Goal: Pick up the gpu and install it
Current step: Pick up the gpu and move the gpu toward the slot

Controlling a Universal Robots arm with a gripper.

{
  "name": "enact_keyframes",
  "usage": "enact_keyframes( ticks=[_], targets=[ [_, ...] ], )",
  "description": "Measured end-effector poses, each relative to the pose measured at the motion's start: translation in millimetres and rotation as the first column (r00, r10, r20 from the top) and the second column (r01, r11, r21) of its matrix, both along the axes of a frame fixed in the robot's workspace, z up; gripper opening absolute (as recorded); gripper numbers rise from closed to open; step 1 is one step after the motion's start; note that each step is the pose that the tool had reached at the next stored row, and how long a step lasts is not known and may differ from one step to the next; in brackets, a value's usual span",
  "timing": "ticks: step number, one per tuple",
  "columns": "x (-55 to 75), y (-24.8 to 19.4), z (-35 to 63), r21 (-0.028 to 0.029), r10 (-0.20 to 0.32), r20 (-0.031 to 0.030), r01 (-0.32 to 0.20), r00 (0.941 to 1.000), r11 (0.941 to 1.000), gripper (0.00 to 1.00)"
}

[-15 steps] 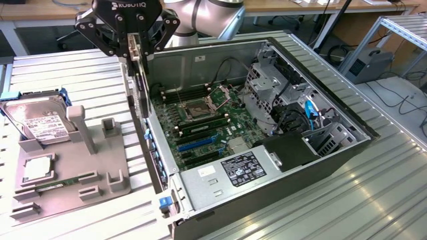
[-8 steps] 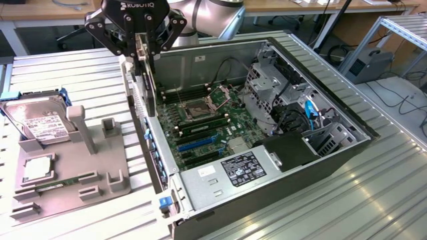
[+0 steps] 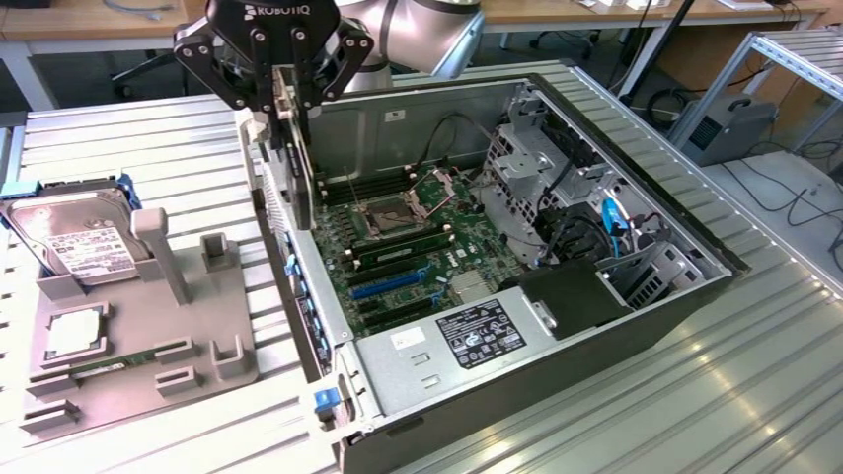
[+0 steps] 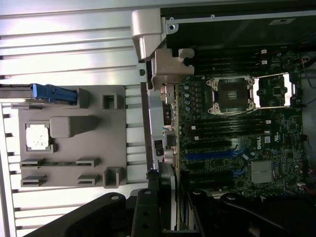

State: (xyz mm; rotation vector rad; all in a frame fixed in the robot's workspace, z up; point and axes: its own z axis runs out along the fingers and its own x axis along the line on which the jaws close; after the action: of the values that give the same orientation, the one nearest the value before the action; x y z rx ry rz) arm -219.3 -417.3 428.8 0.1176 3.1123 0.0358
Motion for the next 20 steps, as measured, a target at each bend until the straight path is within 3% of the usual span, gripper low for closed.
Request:
enact_keyframes(
  ticks=[20],
  targets=[
    [10.6,0.0,-1.9,-0.0013,0.000,0.0000,0.000,1.0000,1.0000,0.27]
  ],
)
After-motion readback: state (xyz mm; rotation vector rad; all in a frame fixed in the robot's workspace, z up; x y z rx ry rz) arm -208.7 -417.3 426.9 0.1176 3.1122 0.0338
